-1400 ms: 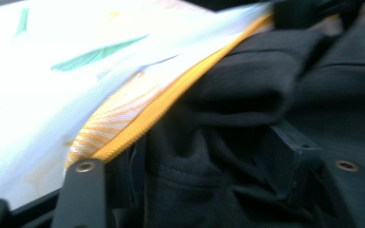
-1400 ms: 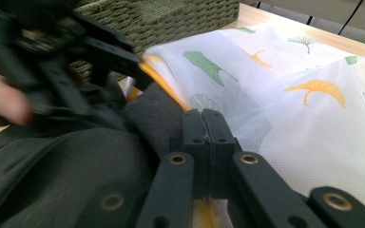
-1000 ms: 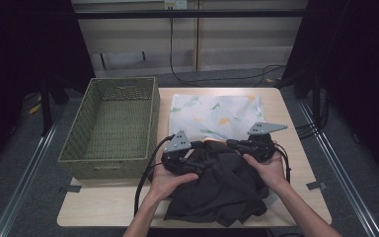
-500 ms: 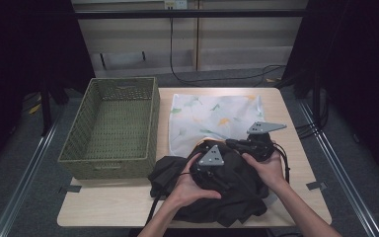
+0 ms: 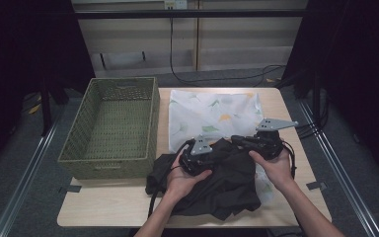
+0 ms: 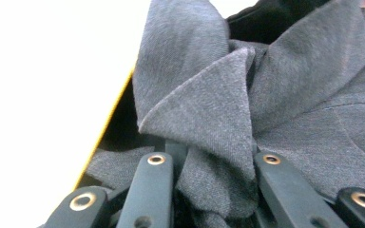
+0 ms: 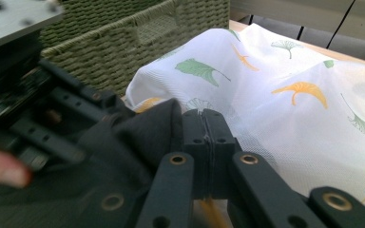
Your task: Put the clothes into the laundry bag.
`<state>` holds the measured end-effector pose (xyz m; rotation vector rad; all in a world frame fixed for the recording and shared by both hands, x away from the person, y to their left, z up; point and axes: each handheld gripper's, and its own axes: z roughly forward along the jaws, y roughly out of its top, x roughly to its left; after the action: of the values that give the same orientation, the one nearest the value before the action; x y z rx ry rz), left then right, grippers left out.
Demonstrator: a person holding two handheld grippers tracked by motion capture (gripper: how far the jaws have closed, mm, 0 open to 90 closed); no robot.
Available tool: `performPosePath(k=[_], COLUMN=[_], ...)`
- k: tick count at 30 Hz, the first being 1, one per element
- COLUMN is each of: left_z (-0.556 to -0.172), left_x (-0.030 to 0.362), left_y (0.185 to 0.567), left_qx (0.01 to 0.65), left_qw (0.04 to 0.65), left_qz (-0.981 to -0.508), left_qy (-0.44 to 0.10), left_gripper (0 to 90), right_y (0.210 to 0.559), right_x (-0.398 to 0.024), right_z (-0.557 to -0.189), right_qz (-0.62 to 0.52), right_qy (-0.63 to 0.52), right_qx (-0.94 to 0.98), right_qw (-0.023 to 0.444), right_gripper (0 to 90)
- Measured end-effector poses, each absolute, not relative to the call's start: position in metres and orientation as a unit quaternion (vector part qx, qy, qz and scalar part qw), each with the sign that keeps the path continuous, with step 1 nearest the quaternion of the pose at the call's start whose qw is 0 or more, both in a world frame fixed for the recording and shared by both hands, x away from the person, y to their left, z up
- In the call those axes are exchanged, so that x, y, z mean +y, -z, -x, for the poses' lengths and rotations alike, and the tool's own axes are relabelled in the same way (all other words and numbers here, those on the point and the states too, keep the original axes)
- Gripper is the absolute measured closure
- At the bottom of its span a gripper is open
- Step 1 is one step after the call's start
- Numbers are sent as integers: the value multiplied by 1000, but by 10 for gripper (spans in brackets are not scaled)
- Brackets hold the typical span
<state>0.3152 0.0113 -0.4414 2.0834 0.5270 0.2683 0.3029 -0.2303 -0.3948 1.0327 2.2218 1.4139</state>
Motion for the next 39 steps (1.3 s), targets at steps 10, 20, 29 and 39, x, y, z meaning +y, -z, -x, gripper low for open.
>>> performPosePath(k=[10,20,29,39], left_z=[-342,-336,-303,-290], left_x=[9,16,44,42], left_y=[467,463,441,474], left_qx=[282,253,199,196], left_qw=[430,469,514,408], left_qz=[-850,-842,-833,-890], left_qy=[-110,-78,-58,-61], left_gripper=[766,525,163,0], right_y=[370,421,431,434], right_x=[-217,-231,-230,-230], right_z=[-274,-278,-286,-293], right_qz=[-328,-362,-373,-375], right_qy=[-486,-462,-455,-455], right_qx=[794,799,798,797], right_qw=[162,127,132,130], right_gripper=[894,892,890,889])
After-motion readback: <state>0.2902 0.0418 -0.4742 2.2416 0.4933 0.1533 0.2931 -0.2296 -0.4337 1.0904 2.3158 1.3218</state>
